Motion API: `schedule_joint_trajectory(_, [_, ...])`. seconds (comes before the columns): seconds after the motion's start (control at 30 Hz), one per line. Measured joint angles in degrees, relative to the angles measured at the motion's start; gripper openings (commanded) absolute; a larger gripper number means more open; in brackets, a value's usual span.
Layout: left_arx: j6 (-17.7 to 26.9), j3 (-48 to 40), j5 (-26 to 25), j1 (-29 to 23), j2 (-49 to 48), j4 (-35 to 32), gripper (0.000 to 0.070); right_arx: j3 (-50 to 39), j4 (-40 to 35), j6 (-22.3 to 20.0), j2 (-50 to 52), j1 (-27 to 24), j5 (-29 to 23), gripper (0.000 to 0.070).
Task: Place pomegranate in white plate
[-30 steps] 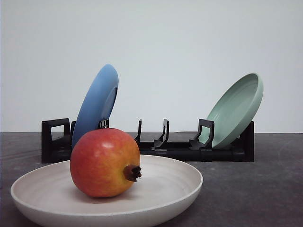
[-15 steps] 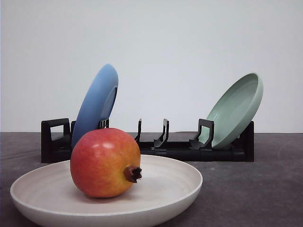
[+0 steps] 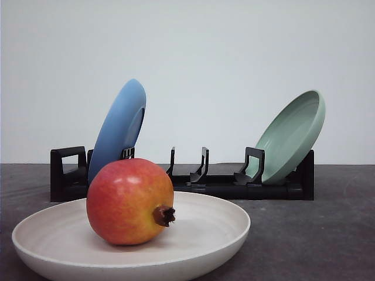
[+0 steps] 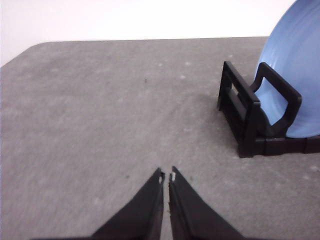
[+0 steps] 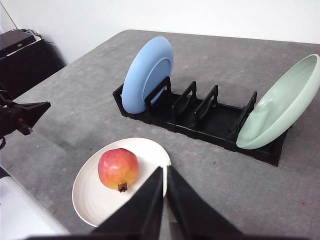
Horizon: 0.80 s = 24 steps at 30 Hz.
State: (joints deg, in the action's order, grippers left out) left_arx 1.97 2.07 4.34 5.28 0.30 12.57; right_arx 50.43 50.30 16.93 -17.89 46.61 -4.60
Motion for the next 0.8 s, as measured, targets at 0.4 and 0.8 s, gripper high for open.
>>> schedule_joint_trajectory(0.4, [3.2,-0.7,-2.9,0.0,0.0,-1.8,0.0,0.0,0.0,0.0,0.0,0.0,0.0,0.0004])
schedule_joint_trajectory(0.8, [2.9,-0.8,-0.1,-0.2,0.0,-2.0,0.0,0.0,0.0,0.0,0.0,0.0,0.0,0.0004])
